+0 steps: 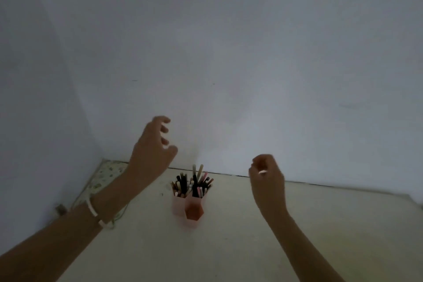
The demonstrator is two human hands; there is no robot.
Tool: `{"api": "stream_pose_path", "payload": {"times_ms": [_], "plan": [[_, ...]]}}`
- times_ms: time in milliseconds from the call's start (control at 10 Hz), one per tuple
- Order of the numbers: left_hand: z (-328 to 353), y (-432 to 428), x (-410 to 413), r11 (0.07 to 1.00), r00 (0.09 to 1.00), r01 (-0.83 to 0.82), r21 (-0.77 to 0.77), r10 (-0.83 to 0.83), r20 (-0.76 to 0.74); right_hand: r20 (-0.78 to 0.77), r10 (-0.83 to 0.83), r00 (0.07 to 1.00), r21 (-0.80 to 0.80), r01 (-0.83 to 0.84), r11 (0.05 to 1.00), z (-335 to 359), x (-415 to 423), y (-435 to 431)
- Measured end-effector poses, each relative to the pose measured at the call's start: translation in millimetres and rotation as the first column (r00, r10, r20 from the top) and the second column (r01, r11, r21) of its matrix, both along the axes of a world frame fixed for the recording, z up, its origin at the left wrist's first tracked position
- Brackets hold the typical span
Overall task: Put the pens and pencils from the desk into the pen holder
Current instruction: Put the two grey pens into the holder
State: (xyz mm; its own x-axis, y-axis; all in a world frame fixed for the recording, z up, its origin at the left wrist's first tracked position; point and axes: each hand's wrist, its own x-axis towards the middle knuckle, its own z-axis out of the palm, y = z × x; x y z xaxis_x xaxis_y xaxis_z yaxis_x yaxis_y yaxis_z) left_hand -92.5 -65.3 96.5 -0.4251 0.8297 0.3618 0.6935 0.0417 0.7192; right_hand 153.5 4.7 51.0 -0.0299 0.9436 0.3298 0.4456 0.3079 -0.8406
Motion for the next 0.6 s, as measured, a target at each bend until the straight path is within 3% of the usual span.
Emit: {"api": "stream_pose_path", "payload": {"times_ms": [100,200,400,600], "plan": [[-72.4,2.1,11.9,0.813,0.99,0.13,-0.567,-0.138,0.028,0.338,0.279,0.899,-0.493,-0.083,0.866,-80.1,-30.6,-25.4],[-115.6,7.6,21.0,0.783,0.986,0.162,-0.601,-0.155,0.064,0.396,0.398,0.828,-0.678,-0.029,0.734,-140.1,-57.7,-43.0],[-145.1,41.7,10.3,0.84,0.989,0.115,-0.531,-0.149,-0.022,0.456,0.336,0.824,-0.565,-0.024,0.825,-184.8,-84.9,-14.4],[-151.6,75.1,-1.6,0.86,0.988,0.15,-0.487,-0.141,0.055,0.41,0.307,0.859,-0.503,-0.068,0.861,-192.1,-94.7,14.9]]}}
